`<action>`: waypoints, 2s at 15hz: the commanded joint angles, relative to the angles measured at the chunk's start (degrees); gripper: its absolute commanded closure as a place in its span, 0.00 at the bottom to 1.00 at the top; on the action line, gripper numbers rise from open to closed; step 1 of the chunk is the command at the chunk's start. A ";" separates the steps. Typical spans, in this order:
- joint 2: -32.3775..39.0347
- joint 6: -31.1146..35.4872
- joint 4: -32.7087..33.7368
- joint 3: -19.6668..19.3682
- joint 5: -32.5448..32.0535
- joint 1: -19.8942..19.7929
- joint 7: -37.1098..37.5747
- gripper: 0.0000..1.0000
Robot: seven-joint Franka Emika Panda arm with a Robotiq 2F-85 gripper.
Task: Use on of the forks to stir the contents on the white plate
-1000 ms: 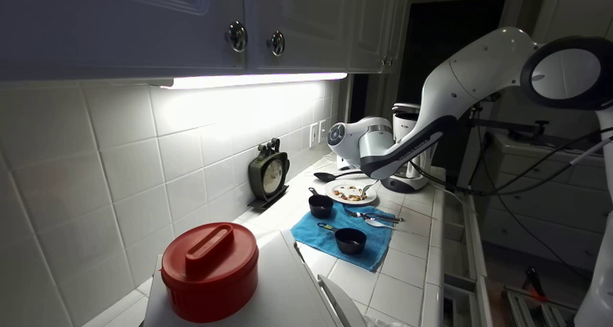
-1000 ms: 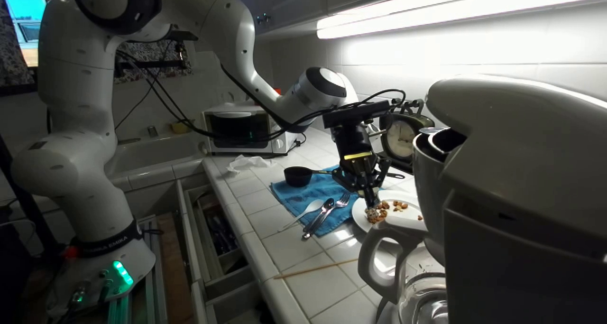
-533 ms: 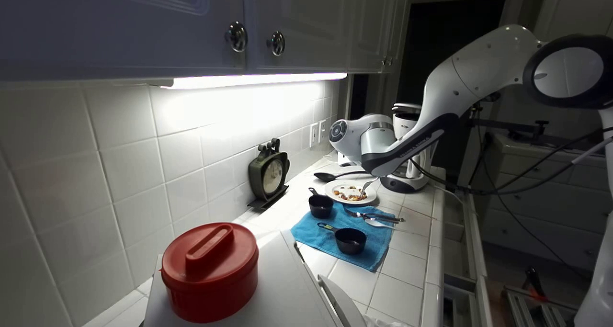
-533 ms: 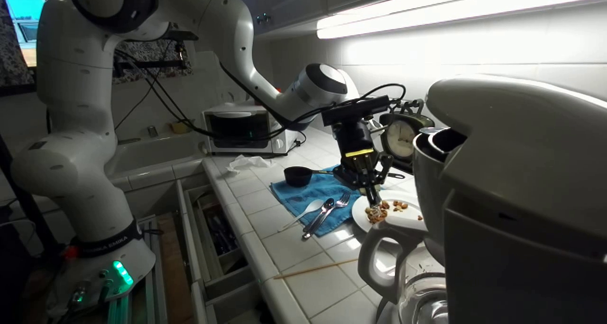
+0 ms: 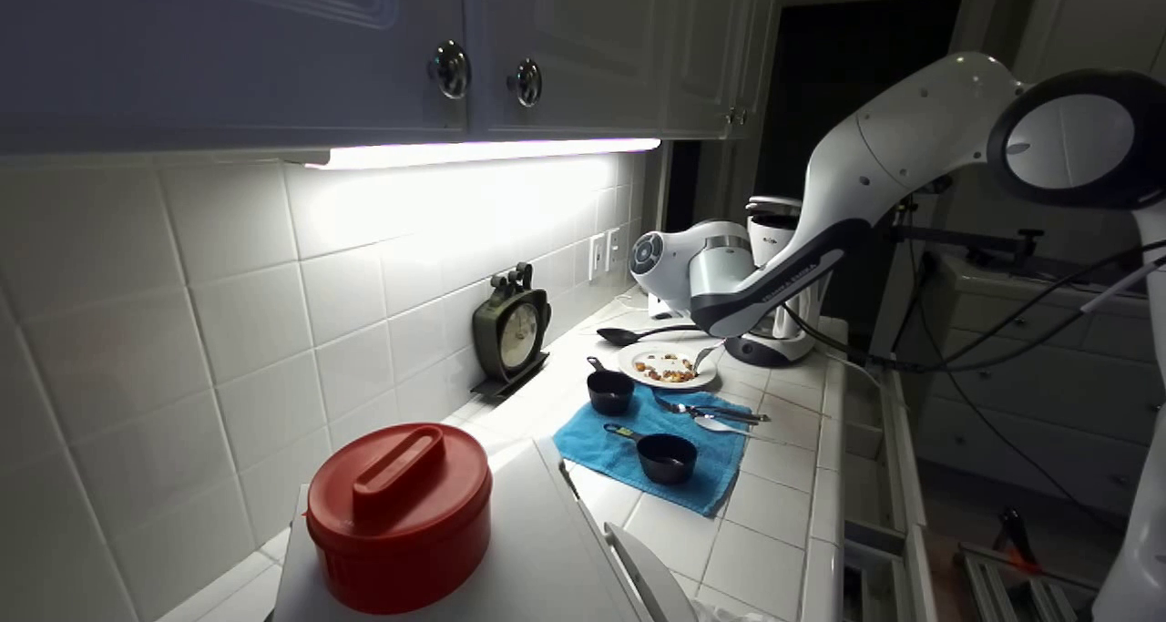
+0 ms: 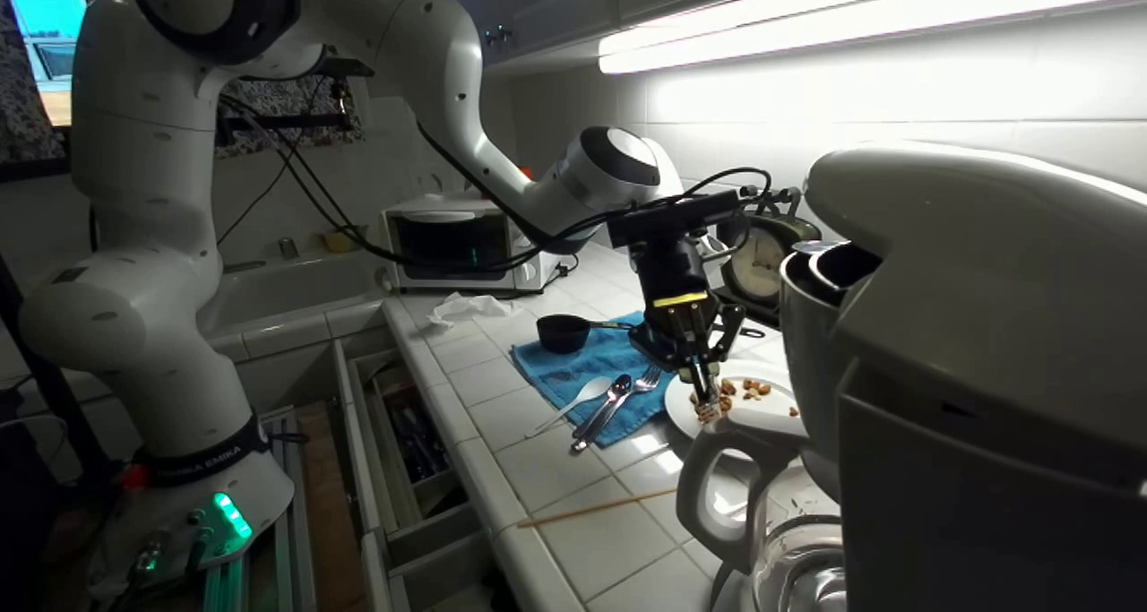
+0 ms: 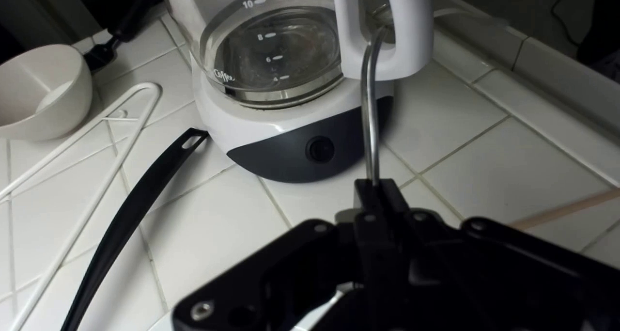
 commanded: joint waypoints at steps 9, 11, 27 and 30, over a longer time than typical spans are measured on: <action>0.64 1.47 2.54 0.31 0.89 -0.42 2.72 0.96; 1.50 1.66 3.13 0.46 1.16 -0.39 3.07 0.96; 2.94 2.14 6.84 1.32 1.82 -0.47 4.20 0.96; 3.76 2.07 7.93 1.58 2.85 -0.54 3.52 0.96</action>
